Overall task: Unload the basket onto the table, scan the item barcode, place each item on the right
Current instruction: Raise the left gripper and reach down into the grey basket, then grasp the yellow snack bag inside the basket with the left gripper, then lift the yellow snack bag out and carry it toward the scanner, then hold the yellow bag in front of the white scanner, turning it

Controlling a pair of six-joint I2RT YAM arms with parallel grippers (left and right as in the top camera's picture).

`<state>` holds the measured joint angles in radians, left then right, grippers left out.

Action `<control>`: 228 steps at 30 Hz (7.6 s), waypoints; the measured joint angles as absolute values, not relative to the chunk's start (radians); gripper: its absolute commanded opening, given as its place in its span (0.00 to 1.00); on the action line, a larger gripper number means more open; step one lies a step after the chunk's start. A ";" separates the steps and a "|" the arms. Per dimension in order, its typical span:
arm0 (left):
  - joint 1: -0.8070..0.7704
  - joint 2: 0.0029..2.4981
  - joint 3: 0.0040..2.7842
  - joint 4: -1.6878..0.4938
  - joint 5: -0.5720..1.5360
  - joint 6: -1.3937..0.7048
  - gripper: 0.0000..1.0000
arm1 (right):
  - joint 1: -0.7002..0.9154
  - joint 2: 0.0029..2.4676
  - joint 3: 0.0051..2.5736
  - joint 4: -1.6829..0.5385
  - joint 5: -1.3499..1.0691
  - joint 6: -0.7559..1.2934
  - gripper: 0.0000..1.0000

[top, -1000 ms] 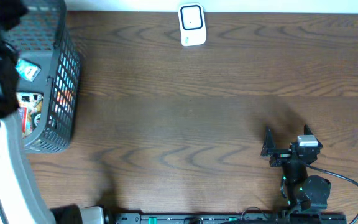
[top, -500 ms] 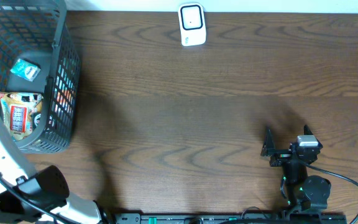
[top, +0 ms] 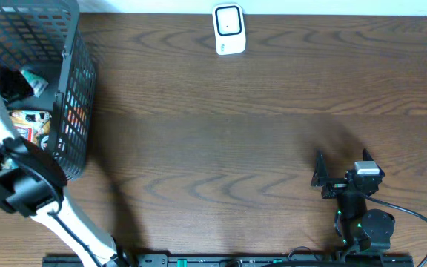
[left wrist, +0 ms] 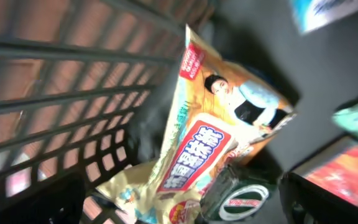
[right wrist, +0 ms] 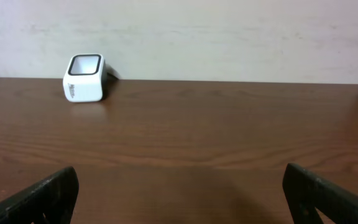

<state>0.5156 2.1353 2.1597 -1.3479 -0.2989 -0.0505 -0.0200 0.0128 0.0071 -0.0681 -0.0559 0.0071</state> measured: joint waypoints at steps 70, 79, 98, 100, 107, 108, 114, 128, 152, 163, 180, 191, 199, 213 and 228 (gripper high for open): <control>0.588 1.700 1.941 -1.155 0.113 -0.191 0.98 | -0.020 0.013 0.007 -0.068 -0.056 0.007 0.99; 0.588 1.886 1.856 -1.158 0.072 -0.099 0.98 | -0.020 0.013 0.007 -0.068 -0.056 0.007 0.99; 0.605 2.217 1.853 -1.126 0.160 -0.018 0.79 | -0.020 0.013 0.007 -0.068 -0.056 0.007 0.99; 0.605 2.226 1.849 -1.122 0.162 -0.018 0.70 | -0.020 0.013 0.007 -0.068 -0.056 0.007 0.99; 0.605 2.227 1.838 -1.119 0.174 -0.010 0.07 | -0.020 0.013 0.007 -0.068 -0.056 0.007 0.99; 0.606 2.221 1.841 -1.123 0.175 -0.010 0.07 | -0.020 0.013 0.007 -0.068 -0.056 0.007 0.99; 0.607 2.218 1.861 -1.172 0.178 -0.040 0.07 | -0.020 0.013 0.007 -0.068 -0.056 0.007 0.99; 0.606 1.683 1.881 -0.939 0.186 -0.310 0.07 | -0.020 0.013 0.007 -0.068 -0.056 0.007 0.99; -0.032 1.480 1.886 -0.679 0.587 -0.623 0.07 | -0.020 0.013 0.007 -0.068 -0.056 0.007 0.99; -0.391 1.792 1.886 -0.683 0.549 -0.587 0.07 | -0.020 0.013 0.007 -0.068 -0.056 0.007 0.99; -0.617 2.240 1.886 -0.444 0.435 -0.839 0.44 | -0.020 0.013 0.007 -0.068 -0.056 0.007 0.99; -0.618 2.249 1.886 -0.437 0.435 -0.857 0.73 | -0.020 0.013 0.007 -0.068 -0.056 0.007 0.99; -0.517 2.234 1.886 -0.435 0.534 -0.853 0.25 | -0.020 0.013 0.007 -0.068 -0.056 0.007 0.99; -0.436 2.061 1.886 -0.573 0.605 -0.527 0.08 | -0.020 0.013 0.007 -0.068 -0.056 0.007 0.99; -0.699 2.173 1.882 -0.597 0.047 -0.294 0.08 | -0.020 0.013 0.007 -0.068 -0.056 0.007 0.99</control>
<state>-0.6994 2.1735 1.8824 -0.5968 0.0467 -0.2935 -0.0200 0.0128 0.0071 -0.0677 -0.0559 0.0071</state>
